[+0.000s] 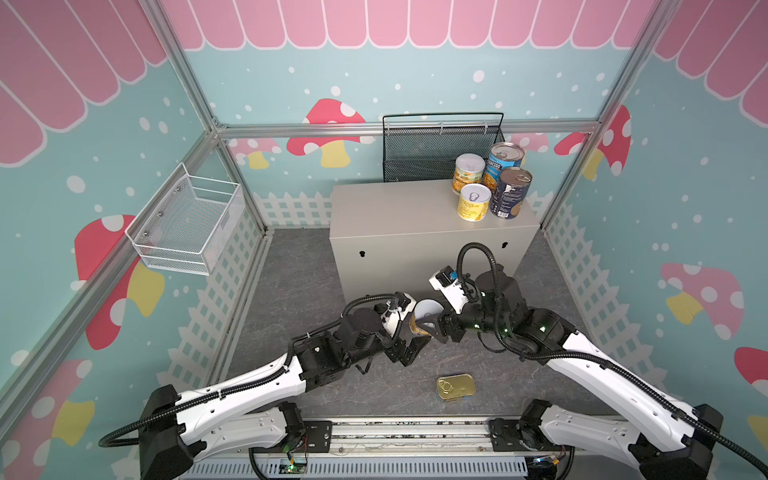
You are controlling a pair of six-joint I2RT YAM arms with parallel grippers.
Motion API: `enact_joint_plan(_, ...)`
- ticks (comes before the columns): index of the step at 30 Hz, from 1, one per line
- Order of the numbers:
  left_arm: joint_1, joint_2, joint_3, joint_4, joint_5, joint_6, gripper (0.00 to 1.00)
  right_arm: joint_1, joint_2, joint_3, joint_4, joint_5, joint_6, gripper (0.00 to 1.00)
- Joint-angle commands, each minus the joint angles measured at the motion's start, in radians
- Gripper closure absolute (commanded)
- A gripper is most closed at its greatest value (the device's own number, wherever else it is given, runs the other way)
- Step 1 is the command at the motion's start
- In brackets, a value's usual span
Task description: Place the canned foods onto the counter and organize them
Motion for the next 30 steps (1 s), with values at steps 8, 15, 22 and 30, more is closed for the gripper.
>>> enact_joint_plan(8, -0.004, 0.074, 0.053, 0.138, -0.007, 0.046, 0.01, 0.003, -0.041, 0.017, 0.080, -0.045, 0.033, 0.28)
enact_joint_plan(15, -0.004, 0.107, 0.070, 0.188, -0.025, 0.062, 0.05, 0.003, -0.050, 0.005, 0.082, -0.030, 0.038, 0.28)
enact_joint_plan(22, -0.004, 0.101, 0.074, 0.184, -0.025, 0.070, 0.22, 0.004, -0.064, 0.008, 0.084, 0.013, 0.050, 0.21)
enact_joint_plan(30, -0.001, 0.055, 0.113, 0.108, -0.045, 0.110, 0.24, 0.002, -0.103, 0.024, 0.064, 0.099, 0.051, 0.05)
